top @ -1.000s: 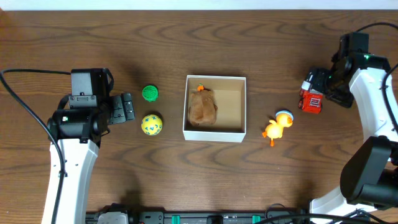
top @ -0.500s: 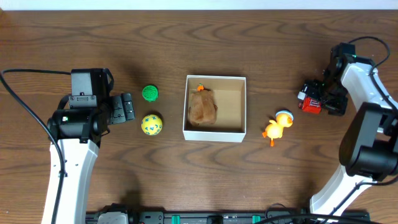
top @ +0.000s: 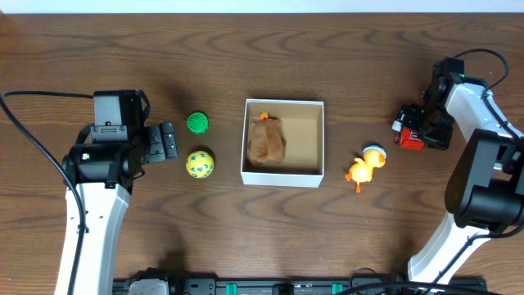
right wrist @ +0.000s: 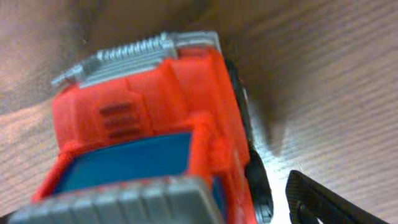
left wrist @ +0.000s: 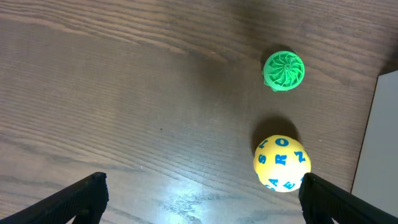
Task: Pack container
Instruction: 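Move the right gripper to the red fire truck and grasp it, then carry the fire truck into the box beside the plush and release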
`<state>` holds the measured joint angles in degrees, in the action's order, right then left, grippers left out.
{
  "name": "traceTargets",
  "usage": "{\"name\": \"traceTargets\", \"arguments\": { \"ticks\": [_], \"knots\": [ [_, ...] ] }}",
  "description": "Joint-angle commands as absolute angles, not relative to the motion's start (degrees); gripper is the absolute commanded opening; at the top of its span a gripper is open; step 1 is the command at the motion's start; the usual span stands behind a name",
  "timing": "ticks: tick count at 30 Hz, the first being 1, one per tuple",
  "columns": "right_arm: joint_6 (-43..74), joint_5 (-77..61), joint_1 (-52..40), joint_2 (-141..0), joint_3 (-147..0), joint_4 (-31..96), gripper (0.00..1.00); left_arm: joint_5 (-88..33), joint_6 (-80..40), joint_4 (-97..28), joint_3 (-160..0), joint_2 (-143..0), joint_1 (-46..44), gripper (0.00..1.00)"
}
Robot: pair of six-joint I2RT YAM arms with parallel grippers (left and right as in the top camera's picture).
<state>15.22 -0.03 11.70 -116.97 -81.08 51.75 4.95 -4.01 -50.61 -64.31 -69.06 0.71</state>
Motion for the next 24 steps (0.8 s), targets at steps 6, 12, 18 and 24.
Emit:
{"name": "traceTargets", "arguments": {
  "ticks": [6,12,18,24],
  "knots": [
    [14.70,0.62,11.22,-118.04,-79.77,49.87,0.82,5.85,-3.03,-50.74,-65.49,-69.12,0.95,0.98],
    [14.37,0.64,10.66,-117.08,-80.42,50.00,0.56,5.82,-3.03,-50.74,-65.49,-69.12,0.95,0.98],
    [14.09,0.36,7.55,-110.78,-80.60,50.61,0.54,5.82,-3.03,-50.74,-65.49,-69.12,0.95,0.98],
    [14.22,-1.87,-1.98,-97.49,-80.66,52.42,0.54,5.82,-3.03,-50.74,-65.49,-69.12,0.95,0.98]
  ]
}}
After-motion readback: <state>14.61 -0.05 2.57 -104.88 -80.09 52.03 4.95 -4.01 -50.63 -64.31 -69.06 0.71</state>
